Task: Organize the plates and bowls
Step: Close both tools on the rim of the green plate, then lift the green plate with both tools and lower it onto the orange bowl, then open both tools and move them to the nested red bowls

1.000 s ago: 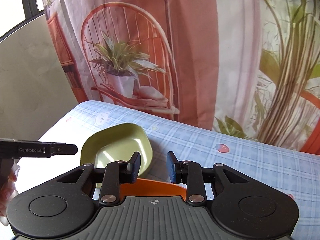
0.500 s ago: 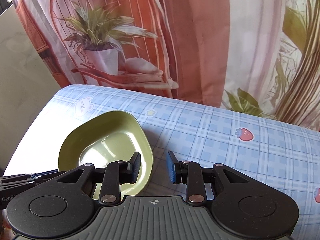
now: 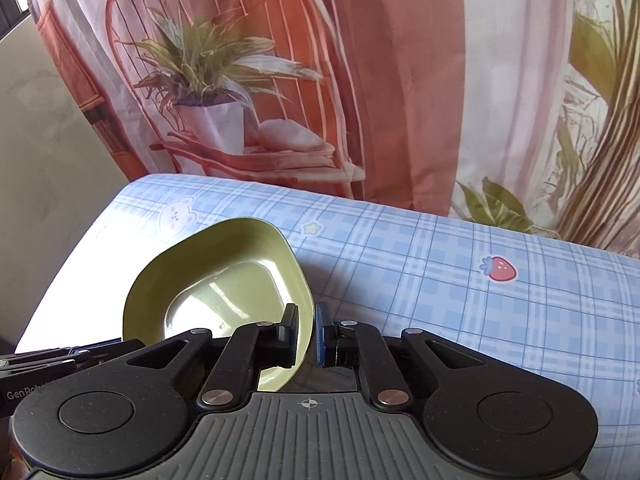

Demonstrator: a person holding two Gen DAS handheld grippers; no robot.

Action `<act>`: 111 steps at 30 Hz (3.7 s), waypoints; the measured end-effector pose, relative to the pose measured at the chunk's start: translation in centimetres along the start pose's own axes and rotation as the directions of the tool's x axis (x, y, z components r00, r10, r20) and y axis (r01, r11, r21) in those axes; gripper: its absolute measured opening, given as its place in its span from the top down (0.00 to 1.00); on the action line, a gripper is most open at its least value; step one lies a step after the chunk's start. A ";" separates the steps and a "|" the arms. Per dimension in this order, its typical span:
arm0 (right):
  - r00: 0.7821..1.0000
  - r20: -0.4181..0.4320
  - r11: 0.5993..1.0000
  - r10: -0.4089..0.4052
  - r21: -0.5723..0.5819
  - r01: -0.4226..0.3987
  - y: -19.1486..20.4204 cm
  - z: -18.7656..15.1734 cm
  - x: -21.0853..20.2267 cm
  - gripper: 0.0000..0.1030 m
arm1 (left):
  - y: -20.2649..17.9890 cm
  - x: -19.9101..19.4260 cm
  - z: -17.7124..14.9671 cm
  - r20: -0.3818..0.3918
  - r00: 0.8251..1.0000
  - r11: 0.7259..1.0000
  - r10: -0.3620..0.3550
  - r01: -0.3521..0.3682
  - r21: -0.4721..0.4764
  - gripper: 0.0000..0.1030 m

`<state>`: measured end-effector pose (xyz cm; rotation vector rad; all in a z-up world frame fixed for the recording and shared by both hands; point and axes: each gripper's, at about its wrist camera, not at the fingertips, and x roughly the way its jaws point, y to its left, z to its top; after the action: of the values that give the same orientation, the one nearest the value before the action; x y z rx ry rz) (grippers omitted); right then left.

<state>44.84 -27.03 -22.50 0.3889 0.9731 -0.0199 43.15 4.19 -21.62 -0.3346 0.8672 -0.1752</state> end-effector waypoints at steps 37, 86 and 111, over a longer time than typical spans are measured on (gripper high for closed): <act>0.990 0.137 0.986 0.044 0.154 -0.065 -7.3 -10.5 -15.1 0.92 | -10.9 -6.5 -4.3 -0.044 0.997 0.917 -0.055 0.068 0.392 0.85; 0.998 0.057 0.995 -0.026 0.094 0.021 -7.0 -13.3 -13.5 0.91 | -10.9 -2.4 -5.3 -0.166 0.985 0.891 0.043 0.037 0.452 0.85; 0.986 0.164 0.999 0.006 0.044 -0.013 -4.2 -14.5 -17.3 0.81 | -9.8 -9.3 -5.4 -0.014 1.000 0.936 -0.018 0.022 0.352 0.63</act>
<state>22.61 -28.83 -17.03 0.4265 0.8094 -0.0640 32.91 -3.47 -14.68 -0.0059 0.8245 -0.3467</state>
